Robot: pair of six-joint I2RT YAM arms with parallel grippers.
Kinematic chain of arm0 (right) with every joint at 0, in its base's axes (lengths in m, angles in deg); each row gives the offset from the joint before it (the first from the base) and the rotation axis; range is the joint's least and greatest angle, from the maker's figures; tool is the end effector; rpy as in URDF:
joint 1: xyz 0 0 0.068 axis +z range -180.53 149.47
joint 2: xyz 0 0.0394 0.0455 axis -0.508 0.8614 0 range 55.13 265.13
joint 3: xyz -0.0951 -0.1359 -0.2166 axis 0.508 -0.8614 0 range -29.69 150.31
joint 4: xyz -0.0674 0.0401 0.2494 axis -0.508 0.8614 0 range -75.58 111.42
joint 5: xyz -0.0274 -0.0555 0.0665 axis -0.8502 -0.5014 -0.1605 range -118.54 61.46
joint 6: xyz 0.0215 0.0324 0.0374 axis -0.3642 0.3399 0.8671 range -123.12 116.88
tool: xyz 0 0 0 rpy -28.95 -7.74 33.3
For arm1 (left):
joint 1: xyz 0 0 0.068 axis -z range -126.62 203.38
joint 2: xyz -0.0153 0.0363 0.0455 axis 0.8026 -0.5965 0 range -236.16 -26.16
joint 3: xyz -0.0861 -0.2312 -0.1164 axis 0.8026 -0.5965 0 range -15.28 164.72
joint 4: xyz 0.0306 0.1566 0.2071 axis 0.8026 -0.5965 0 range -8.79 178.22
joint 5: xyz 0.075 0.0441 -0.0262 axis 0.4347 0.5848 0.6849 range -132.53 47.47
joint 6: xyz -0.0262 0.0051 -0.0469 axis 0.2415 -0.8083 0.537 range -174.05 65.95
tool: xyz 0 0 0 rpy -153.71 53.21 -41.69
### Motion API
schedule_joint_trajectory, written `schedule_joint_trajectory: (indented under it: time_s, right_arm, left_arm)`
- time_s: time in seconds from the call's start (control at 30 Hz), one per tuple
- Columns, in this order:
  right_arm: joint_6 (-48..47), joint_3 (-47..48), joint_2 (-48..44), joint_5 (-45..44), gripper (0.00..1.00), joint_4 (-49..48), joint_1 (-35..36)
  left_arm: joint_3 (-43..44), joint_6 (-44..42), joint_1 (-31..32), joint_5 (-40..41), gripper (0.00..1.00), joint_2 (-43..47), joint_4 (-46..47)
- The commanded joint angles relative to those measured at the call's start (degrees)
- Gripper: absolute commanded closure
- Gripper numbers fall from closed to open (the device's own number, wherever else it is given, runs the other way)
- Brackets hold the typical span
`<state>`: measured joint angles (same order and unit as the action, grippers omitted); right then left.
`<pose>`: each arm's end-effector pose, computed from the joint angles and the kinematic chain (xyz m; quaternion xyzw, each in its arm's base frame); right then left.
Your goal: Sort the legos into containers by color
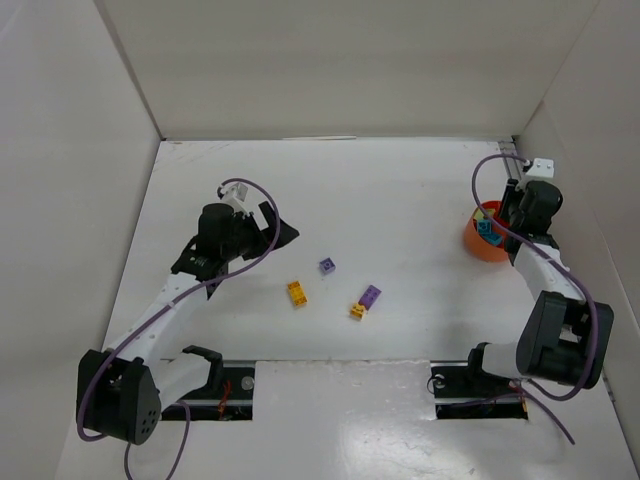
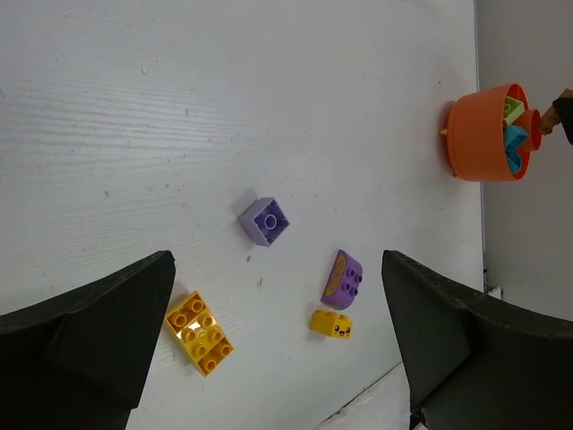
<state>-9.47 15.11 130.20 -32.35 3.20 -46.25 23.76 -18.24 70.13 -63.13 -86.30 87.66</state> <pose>0.2856 -0.0828 0.2612 0.0857 0.8096 -0.1376 0.5641 0.2247 -0.0806 0.2705 -0.0358 0.8194 -0.3773 0.4300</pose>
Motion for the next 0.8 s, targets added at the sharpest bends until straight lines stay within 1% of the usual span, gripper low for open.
schedule_joint_trajectory:
  time_s: [0.0,0.3,0.57,0.67,0.73,0.77]
  right_arm:
    - [-0.5,-0.4,0.6,1.2,0.88,-7.5,-0.3]
    - [0.2,-2.1,1.7,1.8,0.88,-8.8,-0.3]
    - [0.9,-7.5,-2.8,0.6,0.87,-9.3,-0.3]
    - [1.4,-8.1,-2.8,0.6,0.84,-9.3,-0.3]
    - [1.4,-8.6,-3.3,0.6,0.80,-9.3,-0.3]
    - [1.4,-8.6,-3.3,0.6,0.75,-9.3,-0.3]
  left_arm:
    - [2.6,-1.0,-0.2,-0.8,0.00,0.3,2.6]
    - [2.6,-0.5,-0.2,-0.8,0.00,0.3,2.6]
    - [2.6,-0.5,-0.2,-0.2,0.00,-0.2,3.1]
    - [2.1,-0.5,-0.2,-0.2,0.00,-0.2,3.1]
    - [2.1,-0.5,-0.2,-0.2,0.00,-0.2,3.1]
    - [2.1,-0.5,-0.2,-0.2,0.00,-0.2,3.1]
